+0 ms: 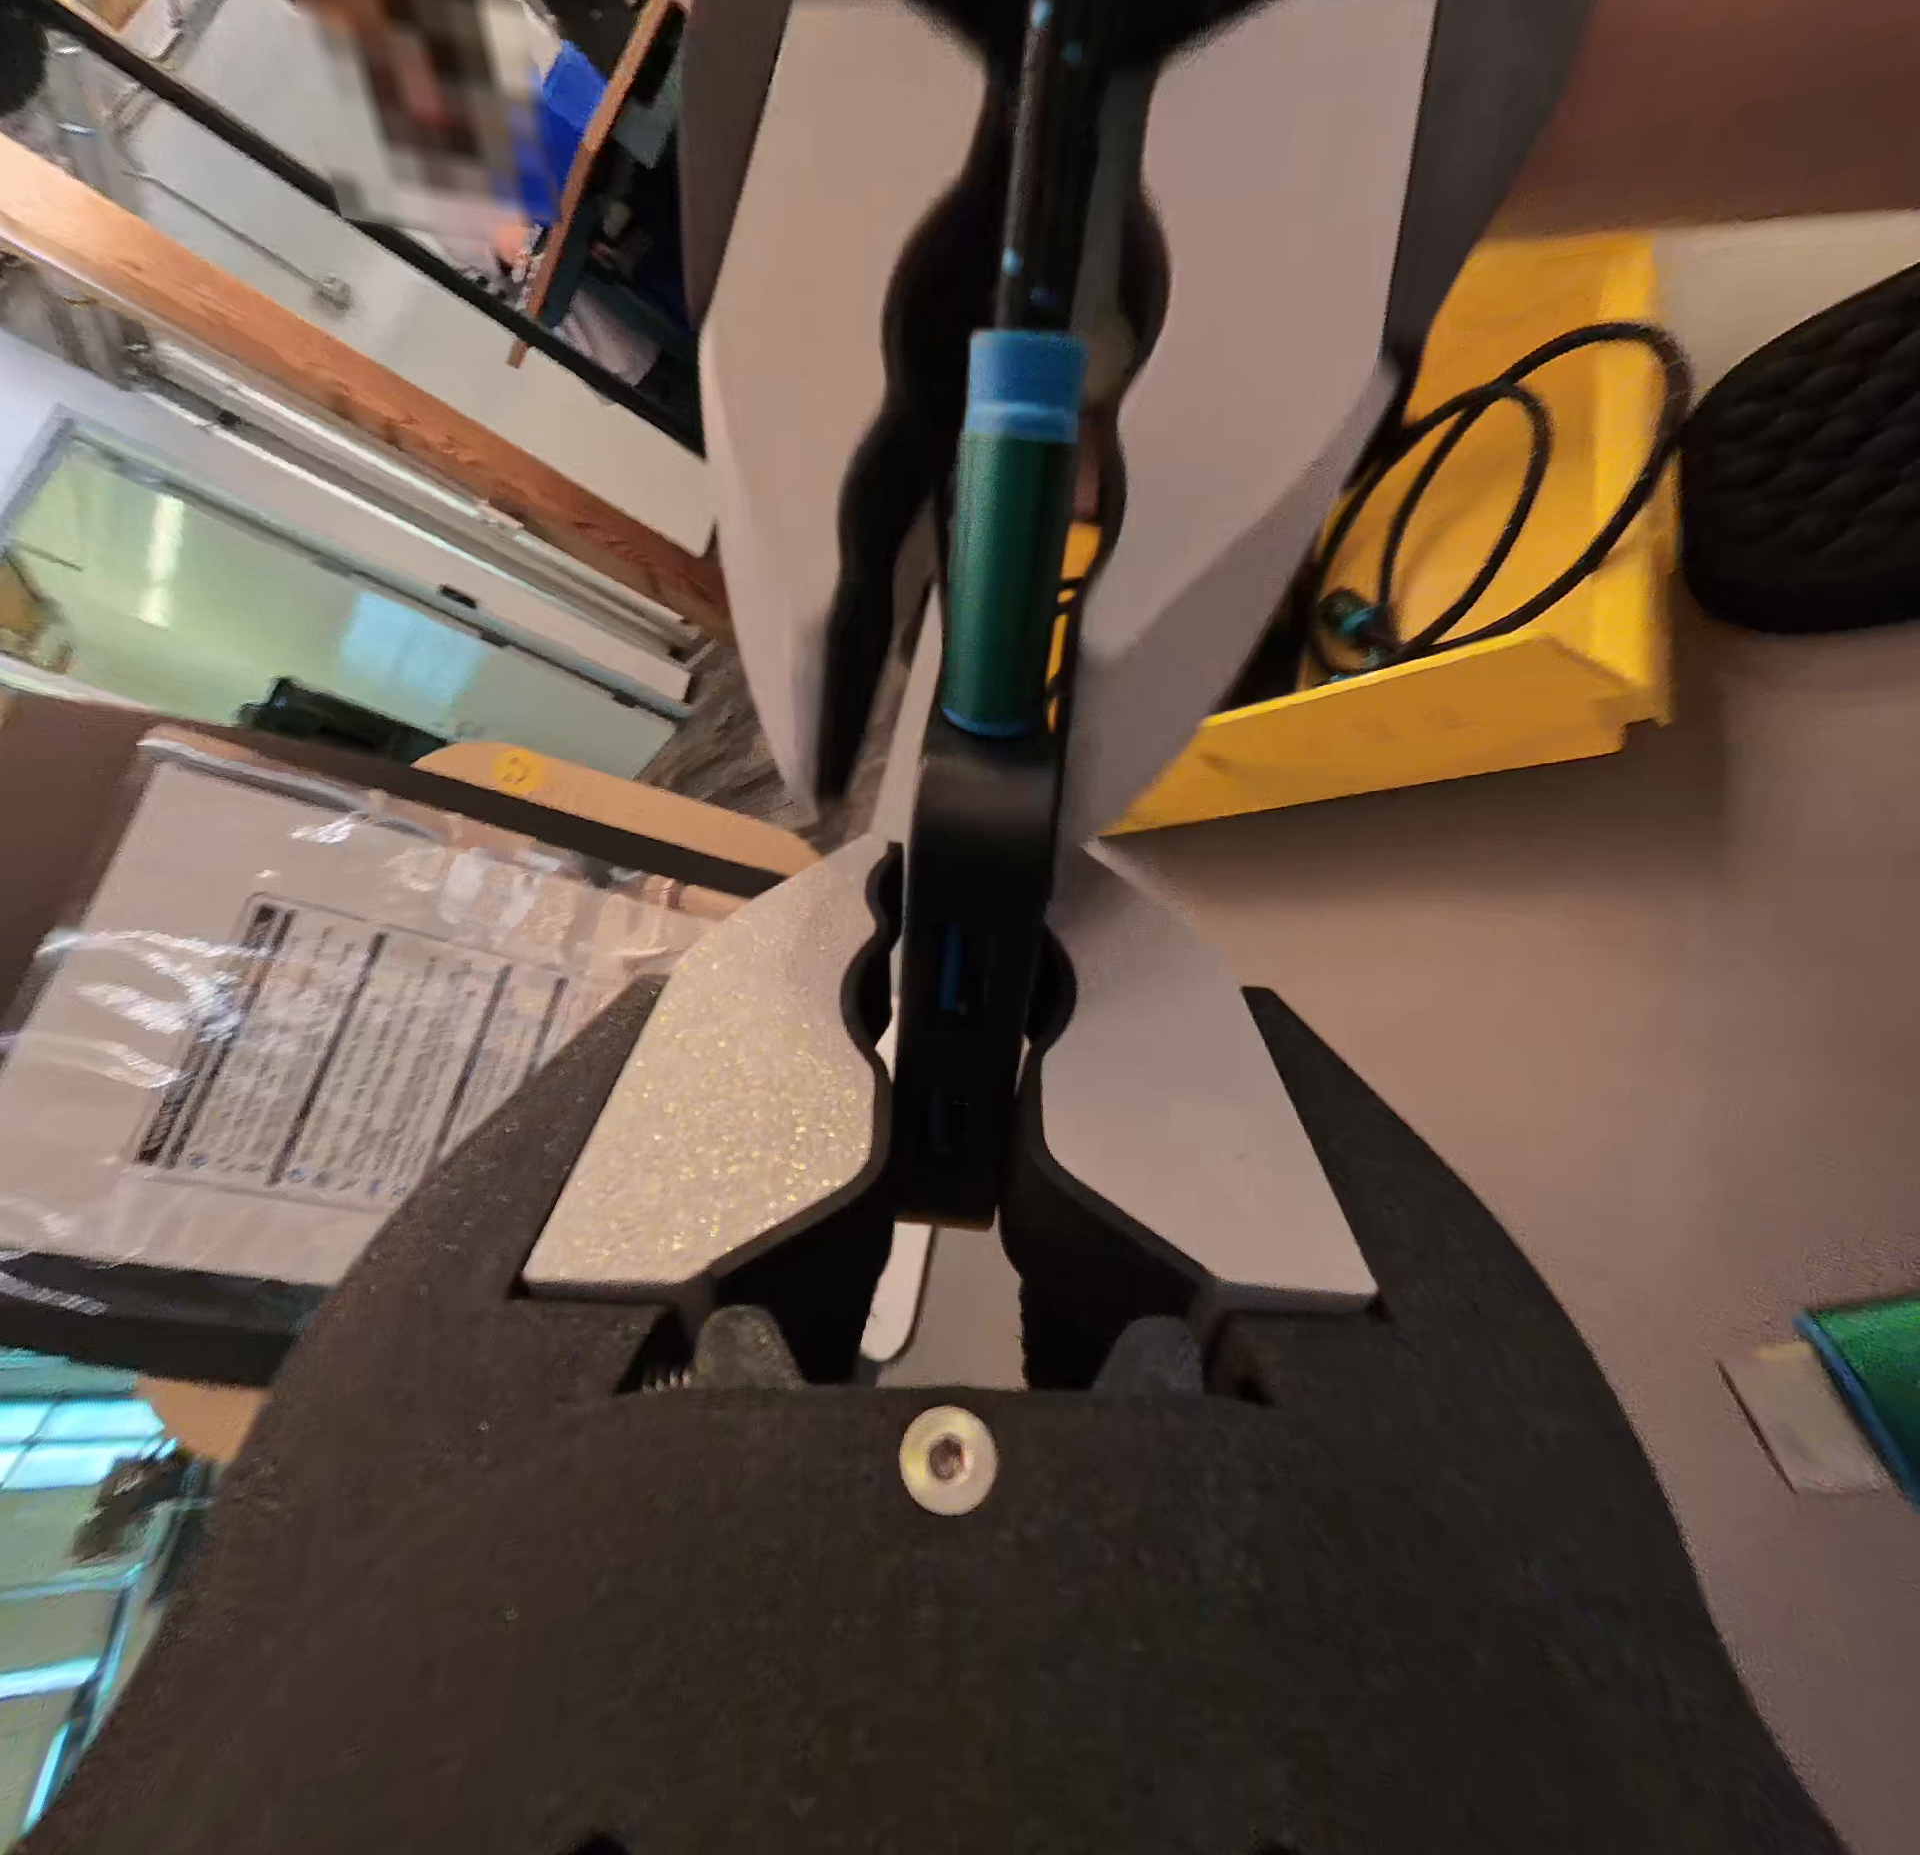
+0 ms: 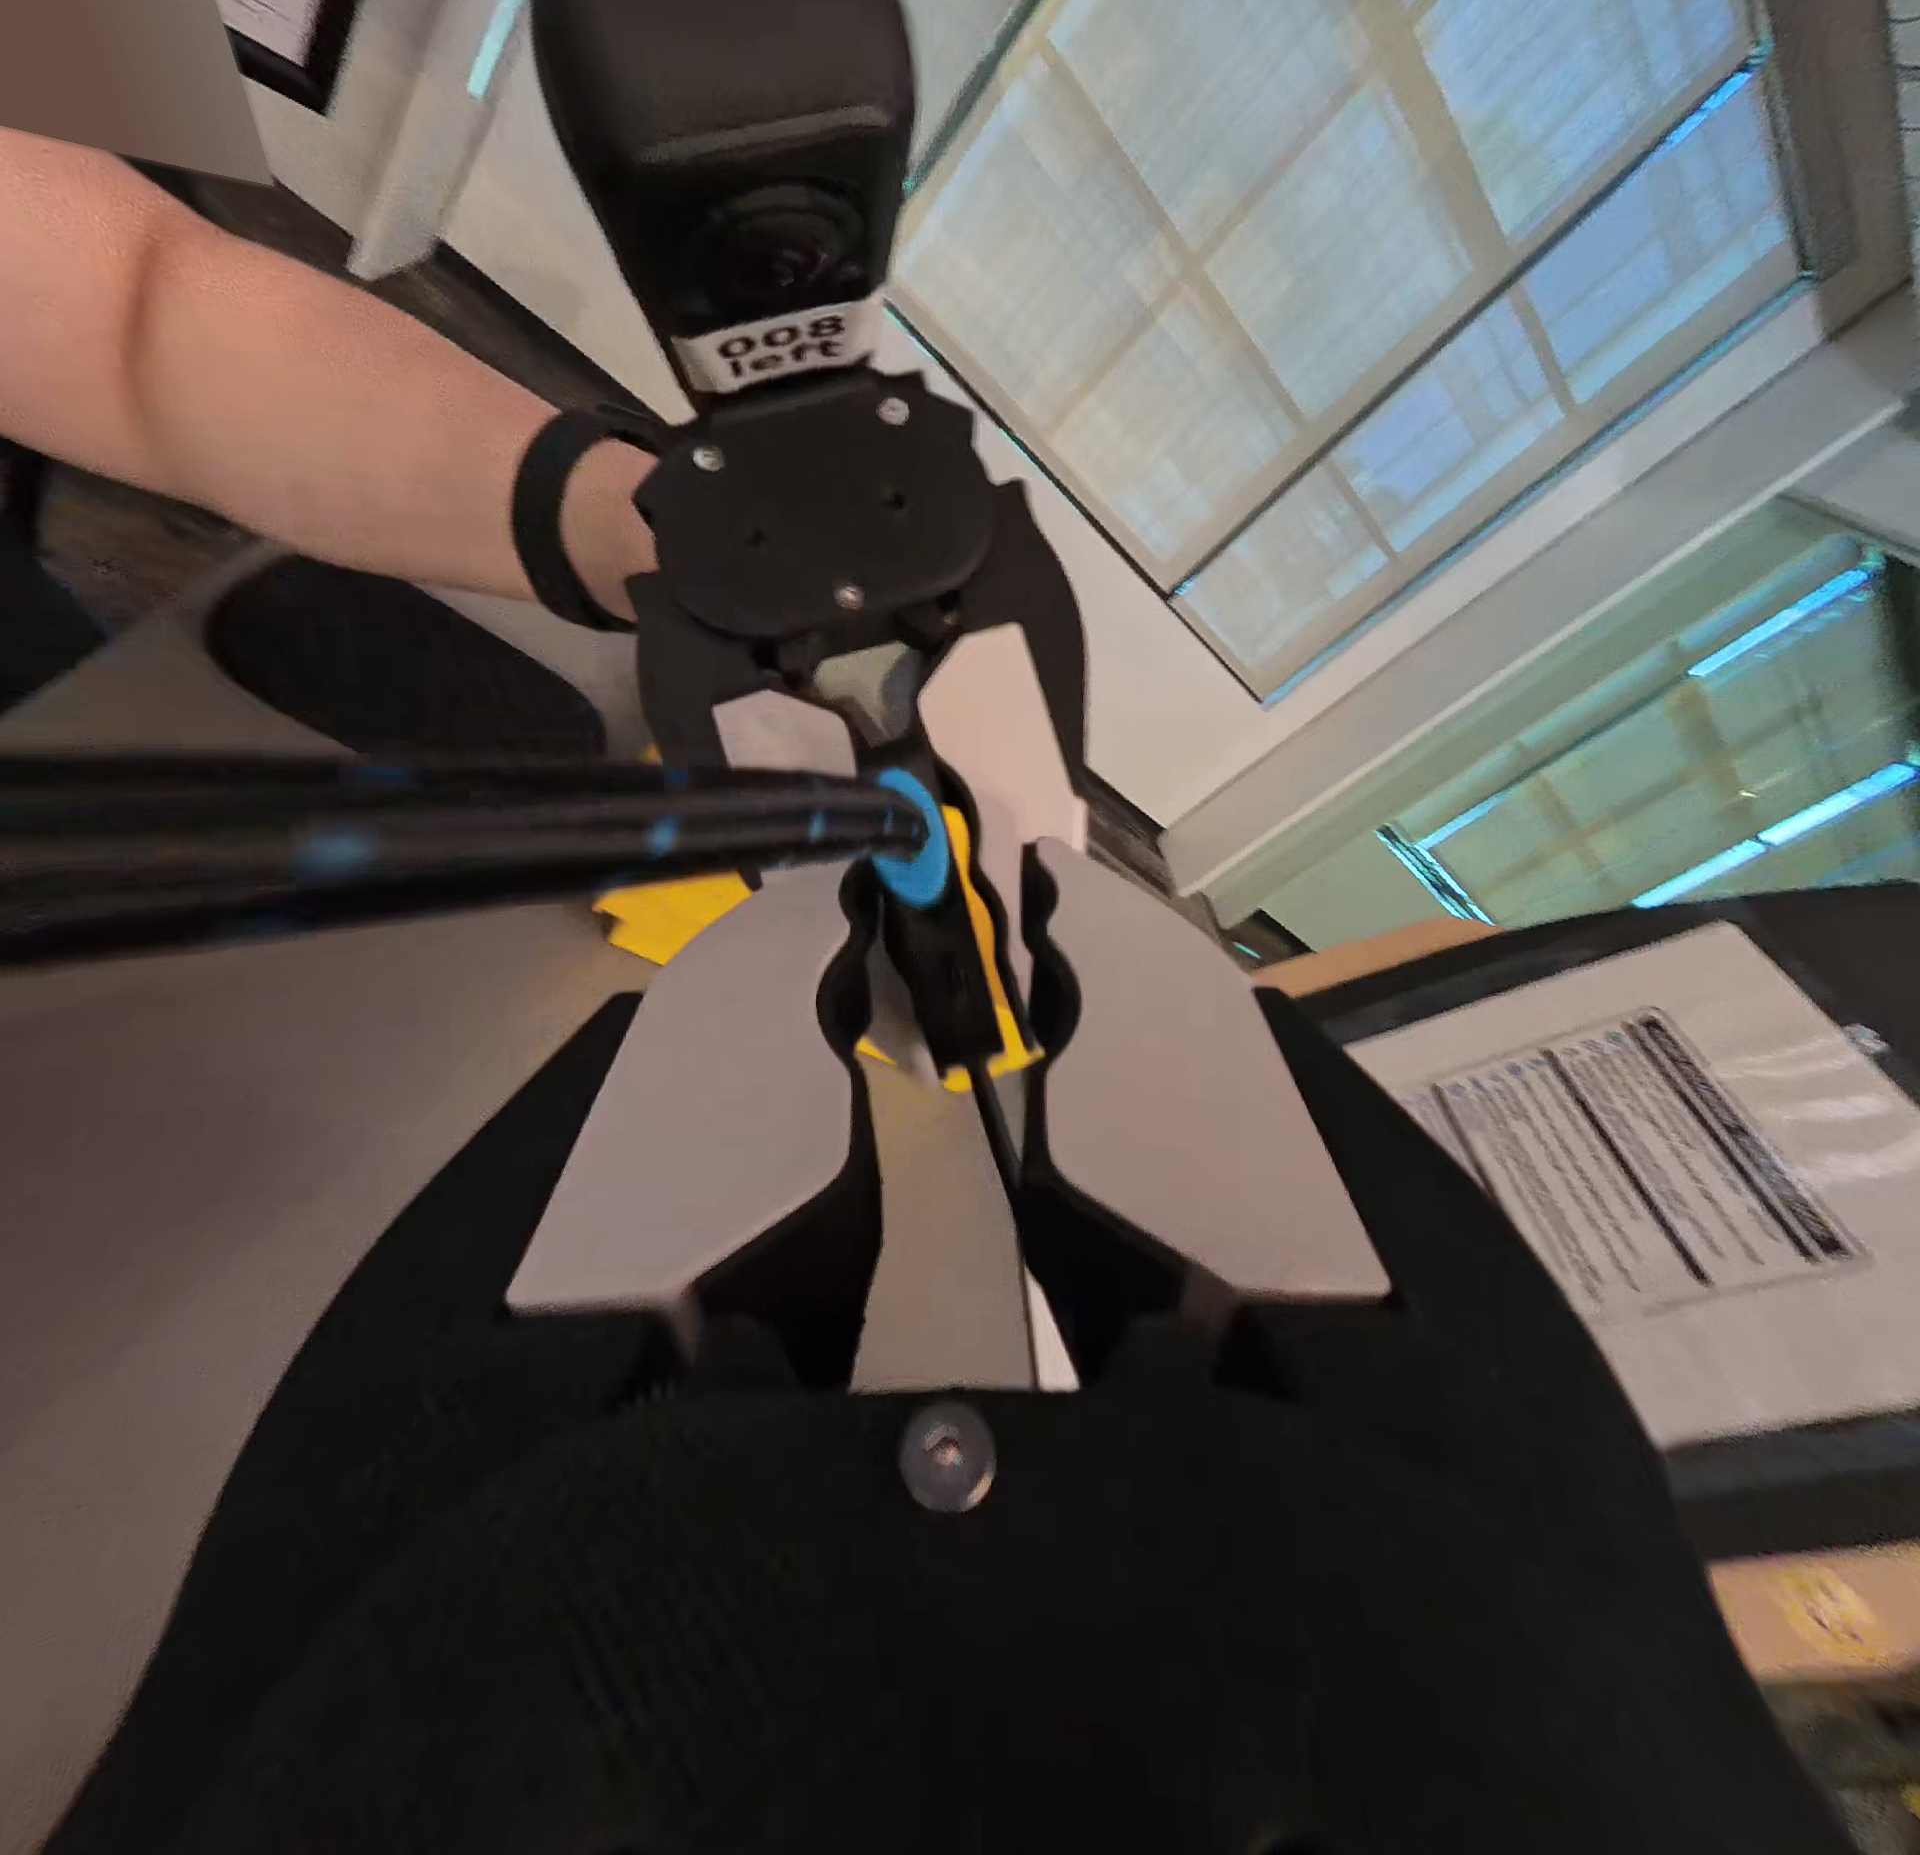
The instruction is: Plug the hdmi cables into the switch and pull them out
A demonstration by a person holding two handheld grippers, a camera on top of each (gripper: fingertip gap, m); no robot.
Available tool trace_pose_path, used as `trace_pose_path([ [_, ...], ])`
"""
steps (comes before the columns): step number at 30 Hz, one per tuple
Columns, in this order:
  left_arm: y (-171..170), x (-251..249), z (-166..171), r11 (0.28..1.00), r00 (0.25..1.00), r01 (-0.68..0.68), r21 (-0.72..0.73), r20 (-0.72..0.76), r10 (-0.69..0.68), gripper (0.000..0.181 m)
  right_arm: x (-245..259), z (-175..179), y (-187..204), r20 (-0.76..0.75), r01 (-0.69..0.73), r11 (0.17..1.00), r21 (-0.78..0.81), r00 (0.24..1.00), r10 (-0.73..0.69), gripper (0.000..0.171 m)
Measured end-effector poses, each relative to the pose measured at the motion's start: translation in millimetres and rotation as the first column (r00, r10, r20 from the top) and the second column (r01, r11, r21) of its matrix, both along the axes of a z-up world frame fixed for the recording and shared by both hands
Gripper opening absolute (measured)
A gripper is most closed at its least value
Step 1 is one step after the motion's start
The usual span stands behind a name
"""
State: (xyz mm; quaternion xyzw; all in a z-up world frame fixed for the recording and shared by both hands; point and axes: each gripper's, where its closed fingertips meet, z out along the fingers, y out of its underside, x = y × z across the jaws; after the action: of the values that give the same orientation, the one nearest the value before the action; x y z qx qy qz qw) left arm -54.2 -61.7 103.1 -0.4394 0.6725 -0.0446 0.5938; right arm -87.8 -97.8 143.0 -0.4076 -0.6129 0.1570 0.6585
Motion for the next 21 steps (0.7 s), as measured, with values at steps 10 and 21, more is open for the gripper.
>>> trace_pose_path([
  [10, 48, -38, 20, 0.891, 0.978, -0.207, 0.404, 0.103, 0.18, 0.018, 119, -1, 41, -0.253, 0.258, 0.798, -0.545, 0.856, -0.45, 0.026],
  [21, 67, -31, 5, 0.779, 0.963, -0.217, 0.588, 0.002, 0.268, 0.018, 34, -5, 3, -0.111, 0.312, 0.707, -0.635, 0.868, -0.484, 0.044],
])
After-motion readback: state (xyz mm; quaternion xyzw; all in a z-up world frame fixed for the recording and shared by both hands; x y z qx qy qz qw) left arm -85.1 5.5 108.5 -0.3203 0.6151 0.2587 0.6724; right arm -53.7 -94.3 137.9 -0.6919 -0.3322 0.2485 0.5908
